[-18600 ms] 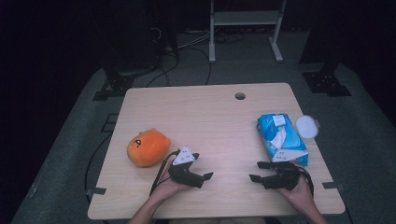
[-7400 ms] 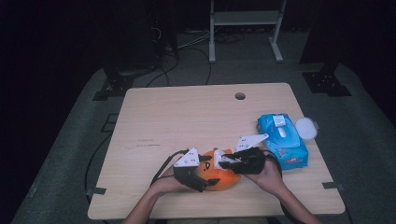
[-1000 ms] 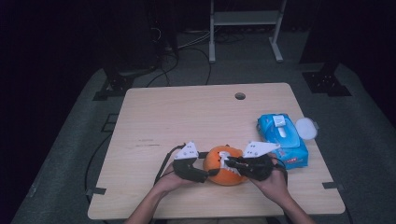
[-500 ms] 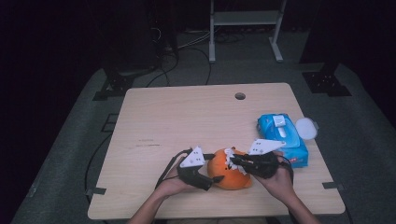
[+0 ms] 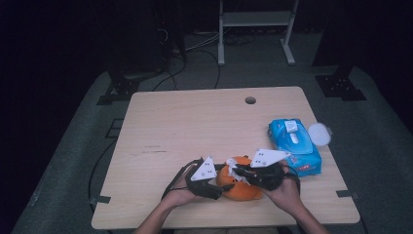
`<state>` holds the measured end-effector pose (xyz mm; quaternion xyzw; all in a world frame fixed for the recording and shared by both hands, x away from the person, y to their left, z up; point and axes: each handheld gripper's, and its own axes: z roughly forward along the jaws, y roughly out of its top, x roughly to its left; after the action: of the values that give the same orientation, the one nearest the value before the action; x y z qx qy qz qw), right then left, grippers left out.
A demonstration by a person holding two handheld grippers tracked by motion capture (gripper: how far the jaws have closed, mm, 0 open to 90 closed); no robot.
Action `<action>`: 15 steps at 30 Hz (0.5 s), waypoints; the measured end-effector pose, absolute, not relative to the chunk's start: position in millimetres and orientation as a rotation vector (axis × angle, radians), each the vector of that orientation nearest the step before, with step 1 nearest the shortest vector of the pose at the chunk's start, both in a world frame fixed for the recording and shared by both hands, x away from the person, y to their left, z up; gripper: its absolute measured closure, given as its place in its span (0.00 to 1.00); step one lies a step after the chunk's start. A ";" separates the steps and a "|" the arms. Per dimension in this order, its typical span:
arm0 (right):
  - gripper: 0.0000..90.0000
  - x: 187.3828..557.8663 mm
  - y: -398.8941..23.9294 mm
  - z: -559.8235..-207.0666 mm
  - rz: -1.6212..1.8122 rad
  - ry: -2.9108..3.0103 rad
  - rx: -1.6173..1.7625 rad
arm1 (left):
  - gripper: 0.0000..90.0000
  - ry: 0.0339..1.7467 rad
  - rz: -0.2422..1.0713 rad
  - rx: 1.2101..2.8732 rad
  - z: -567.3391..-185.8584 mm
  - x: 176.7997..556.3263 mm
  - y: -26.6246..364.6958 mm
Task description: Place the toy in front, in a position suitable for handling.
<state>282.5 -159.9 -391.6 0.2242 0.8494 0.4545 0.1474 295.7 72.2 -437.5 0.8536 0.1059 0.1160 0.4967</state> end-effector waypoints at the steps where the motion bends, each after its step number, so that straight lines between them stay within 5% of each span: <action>1: 0.93 285.0 -165.3 -392.4 1.296 2.442 0.667 | 0.37 0.263 0.274 2.064 -437.9 295.9 72.8; 15: 0.93 279.3 -155.9 -391.9 1.329 2.476 0.613 | 0.37 0.214 0.260 2.105 -436.3 290.6 72.1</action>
<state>279.3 -155.9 -391.9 0.2114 0.8532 0.4580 0.1323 290.6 72.1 -436.3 0.8641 0.0880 0.1067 0.4839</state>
